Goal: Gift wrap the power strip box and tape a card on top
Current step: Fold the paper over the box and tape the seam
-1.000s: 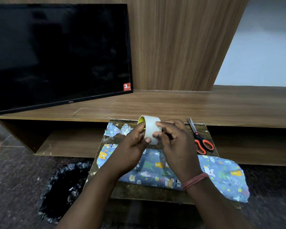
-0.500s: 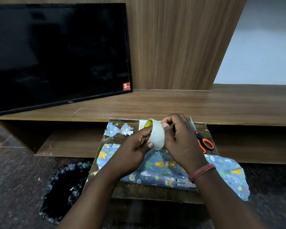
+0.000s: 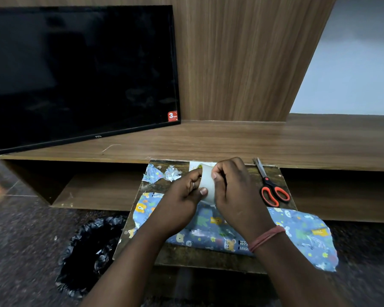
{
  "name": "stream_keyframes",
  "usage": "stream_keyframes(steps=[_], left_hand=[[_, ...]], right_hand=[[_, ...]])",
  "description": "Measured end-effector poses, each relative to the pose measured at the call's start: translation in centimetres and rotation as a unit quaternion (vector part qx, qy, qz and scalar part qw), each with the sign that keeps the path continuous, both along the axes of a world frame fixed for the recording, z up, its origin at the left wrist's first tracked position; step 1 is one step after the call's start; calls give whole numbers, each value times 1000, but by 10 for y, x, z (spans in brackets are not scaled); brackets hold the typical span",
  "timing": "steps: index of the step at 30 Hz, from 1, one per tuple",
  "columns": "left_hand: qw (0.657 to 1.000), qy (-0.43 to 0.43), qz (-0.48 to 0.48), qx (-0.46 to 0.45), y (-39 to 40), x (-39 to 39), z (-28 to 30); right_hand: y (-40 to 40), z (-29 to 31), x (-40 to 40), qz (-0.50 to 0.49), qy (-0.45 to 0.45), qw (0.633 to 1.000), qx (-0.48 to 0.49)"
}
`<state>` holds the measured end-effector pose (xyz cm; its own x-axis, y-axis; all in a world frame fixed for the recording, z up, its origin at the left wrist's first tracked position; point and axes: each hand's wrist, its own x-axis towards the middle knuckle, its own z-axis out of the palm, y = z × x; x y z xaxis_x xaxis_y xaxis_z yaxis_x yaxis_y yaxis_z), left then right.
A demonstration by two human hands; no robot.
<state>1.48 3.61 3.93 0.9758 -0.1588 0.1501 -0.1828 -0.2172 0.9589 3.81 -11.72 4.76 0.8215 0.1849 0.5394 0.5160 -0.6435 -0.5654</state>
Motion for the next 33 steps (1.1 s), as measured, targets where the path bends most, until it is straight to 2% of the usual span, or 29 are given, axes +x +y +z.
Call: stream_keyframes(steps=[9, 14, 16, 18, 20, 23, 25, 28, 31, 33], left_hand=[[999, 0, 15, -51, 3, 1, 1], [990, 35, 45, -127, 5, 4, 0], [983, 54, 52, -170, 4, 6, -1], [970, 72, 44, -227, 2, 7, 0], [944, 103, 47, -310, -1, 9, 2], [889, 159, 62, -426, -3, 11, 6], [859, 181, 62, -475, -2, 11, 7], [832, 192, 63, -516, 2, 13, 10], [828, 198, 63, -522, 2, 13, 10], [838, 186, 69, -508, 0, 13, 9]], right_hand=[[4, 1, -7, 21, -38, 998, -41], [5, 3, -9, 39, -54, 996, -62], [5, 3, -9, 40, -43, 998, -28], [4, 3, -9, 31, -3, 998, 53], [5, 2, -10, 18, 72, 987, 142], [7, 4, -11, 47, 234, 941, 242], [4, 4, -9, 75, 280, 926, 240], [-2, 2, -5, 87, 291, 932, 199], [-4, 1, -4, 87, 304, 920, 232], [-4, 1, -4, 89, 302, 916, 250]])
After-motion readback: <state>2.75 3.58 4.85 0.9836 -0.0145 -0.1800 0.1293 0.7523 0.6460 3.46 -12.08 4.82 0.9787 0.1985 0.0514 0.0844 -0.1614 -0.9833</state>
